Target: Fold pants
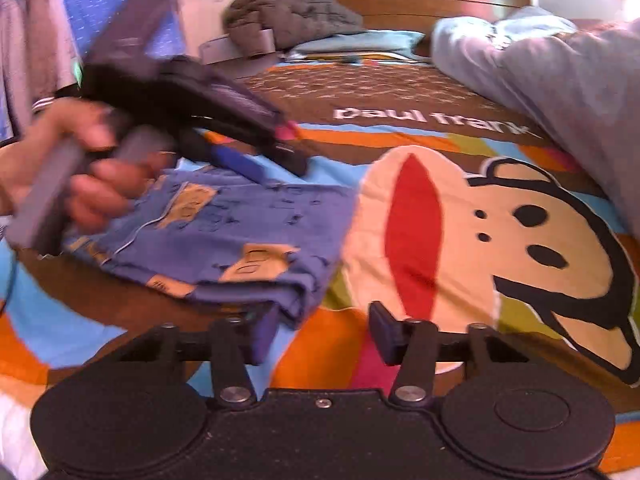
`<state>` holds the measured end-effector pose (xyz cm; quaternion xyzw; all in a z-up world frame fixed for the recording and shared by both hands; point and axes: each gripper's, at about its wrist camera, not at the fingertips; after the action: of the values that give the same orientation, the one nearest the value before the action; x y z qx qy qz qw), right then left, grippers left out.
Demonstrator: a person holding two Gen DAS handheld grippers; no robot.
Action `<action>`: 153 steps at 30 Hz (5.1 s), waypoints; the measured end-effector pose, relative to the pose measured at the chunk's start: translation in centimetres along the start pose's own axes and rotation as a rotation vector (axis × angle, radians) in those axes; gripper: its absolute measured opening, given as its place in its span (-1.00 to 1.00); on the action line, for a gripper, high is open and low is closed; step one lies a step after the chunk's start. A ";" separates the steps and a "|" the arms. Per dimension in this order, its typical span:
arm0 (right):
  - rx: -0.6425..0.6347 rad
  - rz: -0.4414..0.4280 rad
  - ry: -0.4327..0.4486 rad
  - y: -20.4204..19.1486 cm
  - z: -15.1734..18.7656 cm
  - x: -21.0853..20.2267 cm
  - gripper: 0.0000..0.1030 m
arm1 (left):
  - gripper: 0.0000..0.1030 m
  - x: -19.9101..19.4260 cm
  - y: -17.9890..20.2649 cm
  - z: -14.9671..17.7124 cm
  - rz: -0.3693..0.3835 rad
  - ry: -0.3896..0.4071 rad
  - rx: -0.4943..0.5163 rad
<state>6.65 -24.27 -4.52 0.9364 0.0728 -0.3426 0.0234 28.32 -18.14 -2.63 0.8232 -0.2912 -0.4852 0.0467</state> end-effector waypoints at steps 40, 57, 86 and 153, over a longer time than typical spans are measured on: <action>-0.088 0.286 -0.088 -3.0 -6.5 2.6 0.69 | 0.88 -11.9 -13.3 12.3 -0.183 0.156 -0.150; 0.003 0.151 -0.248 -0.3 -16.0 9.8 0.94 | 0.99 -11.1 -12.0 12.6 -0.226 0.112 -0.066; 0.227 -0.074 0.013 -9.2 -8.3 7.3 0.93 | 0.74 -20.1 -22.9 17.5 -0.284 0.480 -0.764; 0.368 0.026 0.109 14.0 -4.7 0.0 0.98 | -0.48 -2.3 13.3 12.8 -0.540 0.185 0.481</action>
<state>11.72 -37.69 -1.02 0.9428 -0.0022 -0.2988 -0.1478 11.11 -25.31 -2.76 0.8982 -0.1635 -0.3214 -0.2516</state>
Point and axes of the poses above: each gripper's, at about its wrist camera, not at the fingertips, and x roughly the way its jaws point, y to its right, z to its underside, and after that the axes turned 7 degrees about -x, right-handed
